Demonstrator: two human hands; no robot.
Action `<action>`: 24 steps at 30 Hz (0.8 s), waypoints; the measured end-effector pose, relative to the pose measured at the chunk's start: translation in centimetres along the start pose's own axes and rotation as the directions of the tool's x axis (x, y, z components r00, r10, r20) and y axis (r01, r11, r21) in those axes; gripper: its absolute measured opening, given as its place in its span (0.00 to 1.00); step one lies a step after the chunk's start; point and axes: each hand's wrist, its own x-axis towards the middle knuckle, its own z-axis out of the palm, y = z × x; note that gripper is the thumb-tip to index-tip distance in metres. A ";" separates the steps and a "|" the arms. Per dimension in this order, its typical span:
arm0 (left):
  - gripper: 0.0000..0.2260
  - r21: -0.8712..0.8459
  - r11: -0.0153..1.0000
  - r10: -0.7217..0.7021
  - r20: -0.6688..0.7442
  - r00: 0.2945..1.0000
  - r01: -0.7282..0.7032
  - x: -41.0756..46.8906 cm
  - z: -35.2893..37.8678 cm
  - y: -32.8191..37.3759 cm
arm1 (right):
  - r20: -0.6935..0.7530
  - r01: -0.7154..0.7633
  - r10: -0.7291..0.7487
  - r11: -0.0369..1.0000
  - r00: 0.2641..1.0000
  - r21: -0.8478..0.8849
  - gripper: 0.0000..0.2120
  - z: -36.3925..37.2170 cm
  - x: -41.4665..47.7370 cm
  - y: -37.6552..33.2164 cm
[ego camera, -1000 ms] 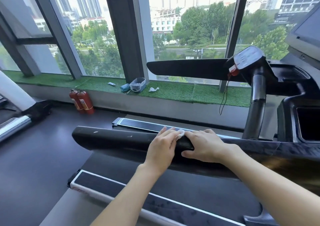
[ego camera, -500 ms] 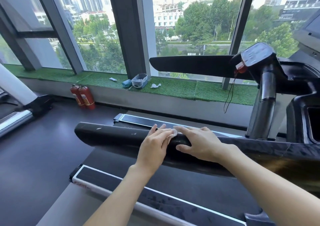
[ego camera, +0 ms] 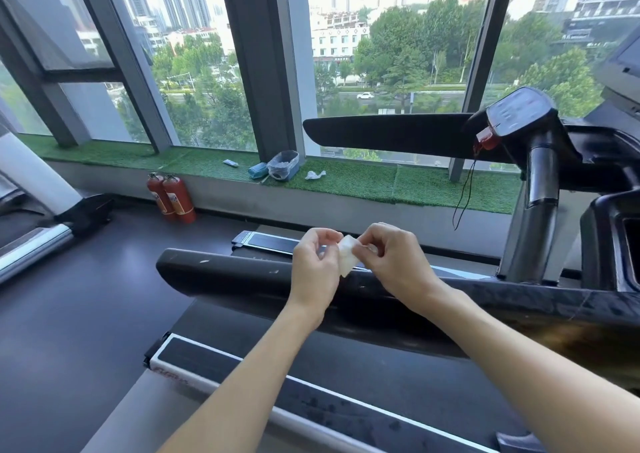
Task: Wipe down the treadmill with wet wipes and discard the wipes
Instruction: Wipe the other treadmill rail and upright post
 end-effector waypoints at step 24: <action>0.14 0.606 0.586 0.408 0.353 0.842 -0.538 -0.1 -0.3 -6.1 | 0.178 0.068 0.068 0.746 0.982 -0.662 0.21 -1.4 -2.6 2.6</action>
